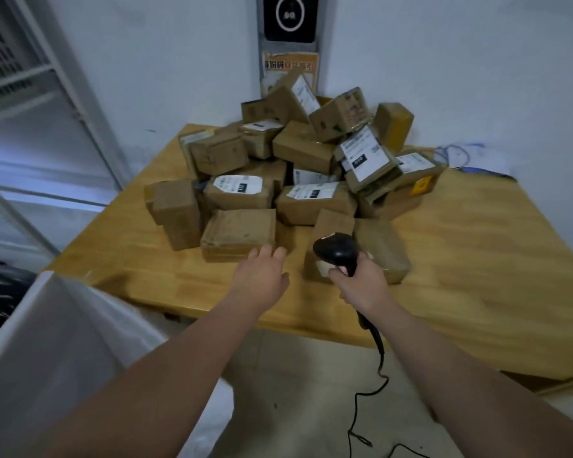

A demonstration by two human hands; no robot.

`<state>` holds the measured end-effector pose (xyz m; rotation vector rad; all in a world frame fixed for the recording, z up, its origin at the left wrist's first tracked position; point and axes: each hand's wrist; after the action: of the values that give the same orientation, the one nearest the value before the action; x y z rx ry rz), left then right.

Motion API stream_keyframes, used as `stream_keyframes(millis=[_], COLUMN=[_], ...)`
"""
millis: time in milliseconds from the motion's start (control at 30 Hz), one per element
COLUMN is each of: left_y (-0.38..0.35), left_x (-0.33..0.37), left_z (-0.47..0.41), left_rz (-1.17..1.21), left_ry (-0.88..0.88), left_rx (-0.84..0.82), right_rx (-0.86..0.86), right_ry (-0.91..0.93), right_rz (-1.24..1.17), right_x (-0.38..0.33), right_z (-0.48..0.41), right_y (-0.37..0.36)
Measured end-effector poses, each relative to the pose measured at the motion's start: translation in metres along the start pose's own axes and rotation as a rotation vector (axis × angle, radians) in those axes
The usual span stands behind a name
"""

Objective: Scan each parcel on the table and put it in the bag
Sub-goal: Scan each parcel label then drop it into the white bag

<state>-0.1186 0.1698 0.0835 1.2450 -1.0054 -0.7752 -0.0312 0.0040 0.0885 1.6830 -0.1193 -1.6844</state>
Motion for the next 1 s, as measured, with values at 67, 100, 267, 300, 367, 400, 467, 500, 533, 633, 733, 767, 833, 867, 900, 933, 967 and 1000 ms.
stream_keyframes(millis=[67,100,267,300,367,400,467,500,533,633,733,767,833,867,900,933,967,1000], left_y=[-0.006,-0.009,-0.019,-0.022,-0.025,-0.026,-0.028,-0.028,-0.029,-0.036,-0.043,-0.043,-0.045,-0.044,-0.043,-0.041,-0.038,-0.034], left_x=[0.015,0.022,0.057,0.063,0.073,0.077,0.083,0.086,0.087,0.087,0.087,0.087,0.082,0.076,0.069,0.06,0.051,0.042], left_z=[-0.009,-0.015,-0.046,-0.052,-0.064,-0.071,-0.084,-0.089,-0.094,-0.105,-0.112,-0.112,-0.111,-0.108,-0.104,-0.099,-0.091,-0.082], left_rz=[0.035,0.06,0.148,0.151,0.132,0.113,0.073,0.055,0.045,0.07,0.125,0.153,0.238,0.318,0.439,0.604,0.788,0.962], left_ry=[0.017,0.039,0.165,0.18,0.202,0.209,0.223,0.231,0.239,0.279,0.289,0.294,0.318,0.339,0.37,0.409,0.445,0.469], left_rx=[-0.042,-0.064,-0.197,-0.217,-0.252,-0.269,-0.305,-0.314,-0.318,-0.349,-0.306,-0.286,-0.265,-0.253,-0.244,-0.228,-0.204,-0.177], right_rx=[0.033,0.046,0.109,0.115,0.125,0.13,0.129,0.129,0.132,0.146,0.154,0.158,0.157,0.149,0.143,0.139,0.133,0.122], right_ry=[-0.015,-0.025,-0.052,-0.069,-0.09,-0.097,-0.124,-0.134,-0.143,-0.17,-0.186,-0.191,-0.206,-0.216,-0.225,-0.234,-0.251,-0.261], right_rz=[-0.035,-0.049,-0.115,-0.121,-0.144,-0.163,-0.216,-0.24,-0.261,-0.364,-0.502,-0.53,-0.569,-0.582,-0.593,-0.601,-0.611,-0.63], right_x=[0.01,0.014,0.029,0.031,0.037,0.041,0.047,0.051,0.053,0.055,0.058,0.057,0.058,0.057,0.058,0.059,0.06,0.06], right_z=[-0.006,-0.009,-0.029,-0.032,-0.039,-0.044,-0.051,-0.055,-0.058,-0.06,-0.063,-0.064,-0.068,-0.068,-0.068,-0.068,-0.067,-0.066], right_y=[0.015,0.023,0.051,0.055,0.061,0.063,0.066,0.066,0.067,0.065,0.062,0.061,0.057,0.054,0.052,0.05,0.049,0.048])
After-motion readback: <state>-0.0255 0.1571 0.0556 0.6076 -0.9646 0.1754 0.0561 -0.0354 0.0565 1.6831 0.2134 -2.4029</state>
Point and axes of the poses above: each hand's wrist, its own z-axis away from the middle knuckle, its own y-axis out of the back of the hand, x = y × z, and after that the axes turned 3 degrees about y, right-handed
